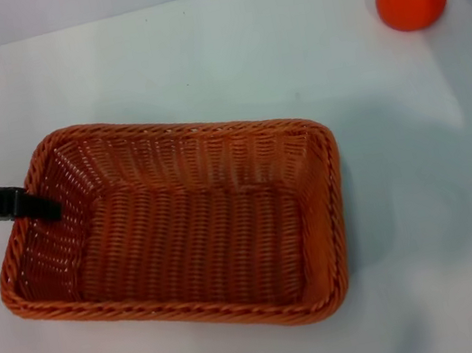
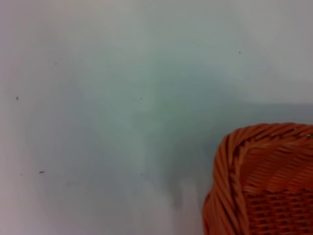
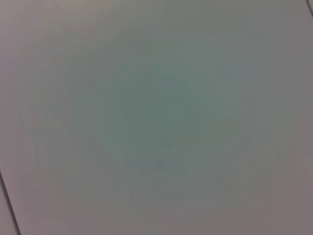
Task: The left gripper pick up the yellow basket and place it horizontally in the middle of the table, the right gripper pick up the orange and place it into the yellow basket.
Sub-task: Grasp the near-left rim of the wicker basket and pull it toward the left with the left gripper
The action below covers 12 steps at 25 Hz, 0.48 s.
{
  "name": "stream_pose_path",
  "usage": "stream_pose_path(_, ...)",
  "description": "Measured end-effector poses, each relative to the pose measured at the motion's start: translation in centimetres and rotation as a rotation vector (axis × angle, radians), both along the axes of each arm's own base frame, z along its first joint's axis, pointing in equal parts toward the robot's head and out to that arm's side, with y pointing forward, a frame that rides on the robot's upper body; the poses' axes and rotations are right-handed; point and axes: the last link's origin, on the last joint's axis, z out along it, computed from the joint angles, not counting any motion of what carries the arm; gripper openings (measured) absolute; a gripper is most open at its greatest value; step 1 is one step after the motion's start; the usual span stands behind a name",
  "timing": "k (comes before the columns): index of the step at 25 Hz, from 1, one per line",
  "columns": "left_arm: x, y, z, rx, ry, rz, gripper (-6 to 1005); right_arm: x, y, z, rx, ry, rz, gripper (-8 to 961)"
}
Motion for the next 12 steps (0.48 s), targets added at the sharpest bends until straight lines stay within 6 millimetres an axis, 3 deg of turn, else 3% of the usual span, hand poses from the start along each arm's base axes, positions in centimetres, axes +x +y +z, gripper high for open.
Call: stream_pose_path(12, 0.60, -0.06, 0.03, 0.009, -0.033, -0.007, 202, 0.38, -0.28, 0.02, 0.006, 0.009, -0.013, 924)
